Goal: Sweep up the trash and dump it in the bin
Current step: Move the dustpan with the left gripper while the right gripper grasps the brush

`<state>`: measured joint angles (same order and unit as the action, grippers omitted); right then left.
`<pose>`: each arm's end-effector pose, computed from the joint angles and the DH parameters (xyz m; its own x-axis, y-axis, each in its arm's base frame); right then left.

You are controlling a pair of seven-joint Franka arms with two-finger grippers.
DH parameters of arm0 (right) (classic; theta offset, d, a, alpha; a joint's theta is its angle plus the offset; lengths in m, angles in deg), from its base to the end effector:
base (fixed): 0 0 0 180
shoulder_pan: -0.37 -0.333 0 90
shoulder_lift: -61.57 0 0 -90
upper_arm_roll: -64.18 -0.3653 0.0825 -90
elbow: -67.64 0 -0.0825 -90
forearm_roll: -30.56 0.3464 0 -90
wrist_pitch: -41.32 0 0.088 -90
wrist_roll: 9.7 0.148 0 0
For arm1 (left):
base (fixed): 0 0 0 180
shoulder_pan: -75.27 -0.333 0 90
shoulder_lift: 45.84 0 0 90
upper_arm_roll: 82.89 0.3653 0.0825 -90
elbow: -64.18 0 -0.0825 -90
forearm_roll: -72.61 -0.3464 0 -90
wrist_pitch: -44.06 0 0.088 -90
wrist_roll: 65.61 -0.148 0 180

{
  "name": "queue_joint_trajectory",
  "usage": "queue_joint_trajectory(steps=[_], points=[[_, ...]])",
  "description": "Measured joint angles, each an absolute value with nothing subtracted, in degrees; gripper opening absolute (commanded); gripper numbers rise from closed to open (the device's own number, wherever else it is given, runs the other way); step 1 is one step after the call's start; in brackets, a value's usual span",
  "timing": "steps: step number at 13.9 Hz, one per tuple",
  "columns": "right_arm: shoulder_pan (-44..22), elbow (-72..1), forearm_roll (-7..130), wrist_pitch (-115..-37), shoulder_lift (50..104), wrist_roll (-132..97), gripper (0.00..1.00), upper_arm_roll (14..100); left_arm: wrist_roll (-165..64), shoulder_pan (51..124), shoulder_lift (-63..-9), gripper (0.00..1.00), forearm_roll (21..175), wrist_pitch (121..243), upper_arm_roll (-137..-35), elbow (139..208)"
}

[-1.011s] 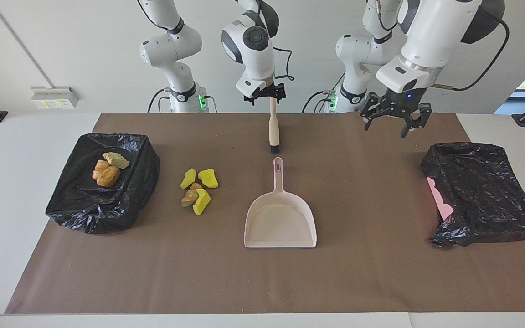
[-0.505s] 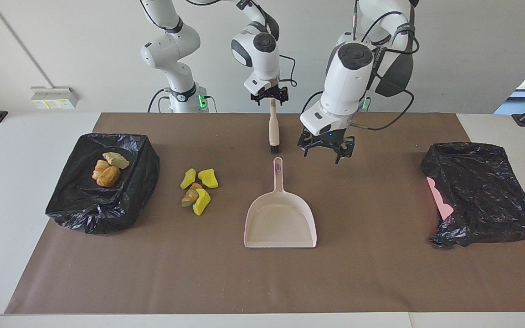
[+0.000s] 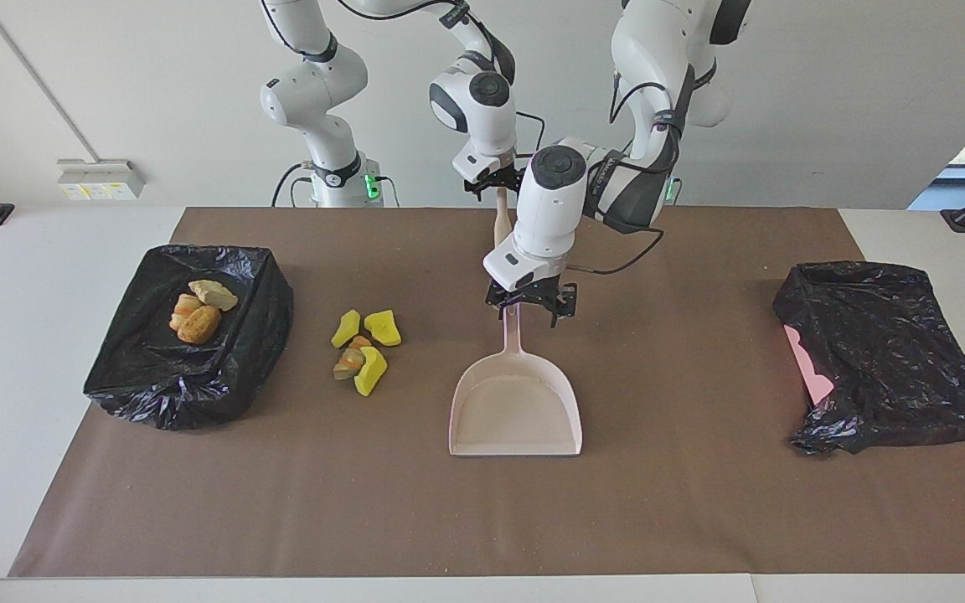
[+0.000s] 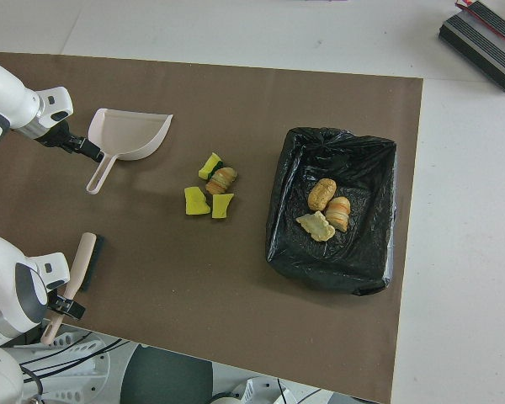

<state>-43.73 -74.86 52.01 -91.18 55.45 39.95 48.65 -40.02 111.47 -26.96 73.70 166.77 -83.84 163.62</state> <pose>0.1977 0.3735 0.3578 0.9689 -0.0810 -0.2337 -0.1003 -0.9924 -0.0718 0.5094 -0.3865 0.4195 0.9804 -0.1880 0.0594 -0.1911 -0.9801 0.0530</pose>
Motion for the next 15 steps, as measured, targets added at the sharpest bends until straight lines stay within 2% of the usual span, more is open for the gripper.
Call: queue_joint_trajectory(steps=[1,3,4,7,10,11,12,15], points=[[-43.80,-74.75,52.01,-91.49,55.66,39.95,0.47,48.65,-38.97,111.47,-26.93,1.00,73.70,167.87,-83.82,164.29],[-43.79,-74.29,52.01,-91.56,55.73,39.95,0.03,48.65,-37.85,111.70,-26.39,1.00,73.70,168.56,-83.82,165.12],[-43.80,-73.88,52.01,-91.56,55.73,39.95,0.00,48.65,-37.01,111.97,-25.69,1.00,73.70,168.80,-83.84,165.29],[-43.73,-72.17,52.01,-91.37,55.63,39.96,0.00,48.87,-35.85,112.45,-24.54,0.90,73.71,169.64,-83.83,165.35],[-43.66,-71.87,51.97,-91.30,55.62,39.96,0.00,49.02,-35.85,112.75,-24.46,0.55,73.71,170.11,-83.92,165.44],[-43.66,-71.87,51.91,-91.30,55.62,39.96,0.00,49.03,-35.84,112.94,-24.37,0.33,73.71,170.30,-83.91,165.46],[-43.66,-71.87,51.84,-91.30,55.62,39.96,0.00,49.03,-35.84,113.09,-24.30,0.21,73.71,170.42,-83.89,165.46],[-43.48,-71.80,48.50,-89.78,55.61,39.96,0.00,49.08,-35.86,113.16,-24.28,0.09,73.70,170.68,-83.85,165.45]])
